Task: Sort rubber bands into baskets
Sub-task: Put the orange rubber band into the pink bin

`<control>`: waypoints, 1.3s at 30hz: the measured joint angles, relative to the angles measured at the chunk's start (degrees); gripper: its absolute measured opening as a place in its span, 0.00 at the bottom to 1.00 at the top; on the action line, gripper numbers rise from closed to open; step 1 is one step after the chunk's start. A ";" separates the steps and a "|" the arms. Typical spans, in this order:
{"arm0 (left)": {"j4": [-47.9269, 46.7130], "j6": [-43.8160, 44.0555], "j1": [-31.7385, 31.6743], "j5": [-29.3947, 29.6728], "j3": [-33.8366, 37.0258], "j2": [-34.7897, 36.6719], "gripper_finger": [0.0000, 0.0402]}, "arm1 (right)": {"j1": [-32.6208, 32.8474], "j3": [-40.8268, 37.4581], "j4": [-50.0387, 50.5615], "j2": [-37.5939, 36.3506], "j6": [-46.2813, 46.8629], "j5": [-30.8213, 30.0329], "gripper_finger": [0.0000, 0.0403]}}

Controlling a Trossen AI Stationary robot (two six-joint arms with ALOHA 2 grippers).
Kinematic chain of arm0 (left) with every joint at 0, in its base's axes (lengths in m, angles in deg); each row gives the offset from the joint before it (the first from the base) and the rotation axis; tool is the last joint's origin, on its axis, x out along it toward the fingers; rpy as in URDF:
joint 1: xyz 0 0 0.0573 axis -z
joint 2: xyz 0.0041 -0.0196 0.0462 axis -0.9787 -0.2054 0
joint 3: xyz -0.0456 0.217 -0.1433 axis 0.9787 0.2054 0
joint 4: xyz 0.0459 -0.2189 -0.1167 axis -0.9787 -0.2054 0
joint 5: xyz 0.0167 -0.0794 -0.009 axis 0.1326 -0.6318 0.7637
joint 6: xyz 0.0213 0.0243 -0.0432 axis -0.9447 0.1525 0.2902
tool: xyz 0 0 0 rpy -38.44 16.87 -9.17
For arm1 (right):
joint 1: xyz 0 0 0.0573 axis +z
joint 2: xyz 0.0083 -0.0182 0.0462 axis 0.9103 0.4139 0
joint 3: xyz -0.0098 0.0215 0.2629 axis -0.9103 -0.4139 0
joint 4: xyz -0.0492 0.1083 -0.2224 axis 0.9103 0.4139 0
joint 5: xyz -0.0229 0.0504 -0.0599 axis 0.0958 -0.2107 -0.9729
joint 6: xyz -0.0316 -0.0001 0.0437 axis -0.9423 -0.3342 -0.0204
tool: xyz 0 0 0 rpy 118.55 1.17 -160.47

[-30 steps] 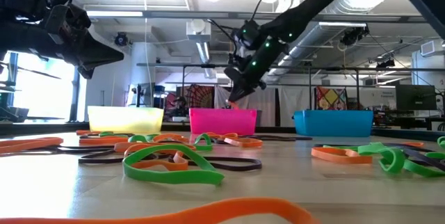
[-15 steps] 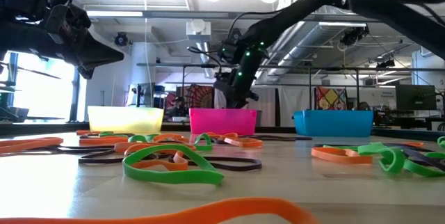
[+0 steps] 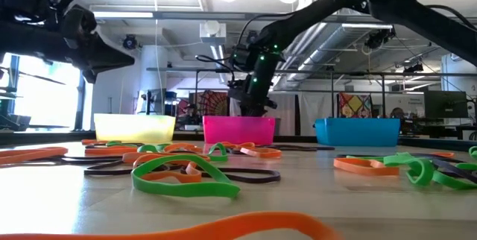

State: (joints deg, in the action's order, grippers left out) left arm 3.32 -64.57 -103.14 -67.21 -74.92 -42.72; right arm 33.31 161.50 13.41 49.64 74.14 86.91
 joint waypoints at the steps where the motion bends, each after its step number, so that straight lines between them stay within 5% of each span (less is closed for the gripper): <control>1: 0.29 -0.38 0.00 -0.08 0.00 0.00 0.00 | 0.25 0.00 0.04 -0.08 -0.64 -0.08 0.20; 10: 1.23 -1.57 0.03 -1.46 0.00 -1.19 0.00 | 2.83 -2.05 -4.42 -7.53 -4.39 -1.93 0.02; 13: 1.03 -1.57 0.02 -1.46 0.00 -3.24 0.00 | 3.19 -5.75 -9.50 -10.88 -4.31 -1.19 0.03; 28: -10.59 -2.60 -0.04 -0.70 -10.50 -20.69 0.00 | 6.31 -42.81 -40.42 -33.37 2.05 0.37 0.00; 34: -19.23 -2.39 -0.11 0.45 -16.85 -29.99 0.00 | 8.70 -52.03 -44.54 -40.81 3.53 -2.79 0.00; 39: -22.69 -0.76 -0.11 7.60 -20.62 -37.85 0.01 | 10.55 -56.83 -47.50 -44.20 4.96 -3.47 0.00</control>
State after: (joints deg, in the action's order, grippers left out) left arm -19.37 -65.33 -103.25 -59.60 -95.54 -80.57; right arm 43.86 104.67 -34.09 5.44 79.09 83.44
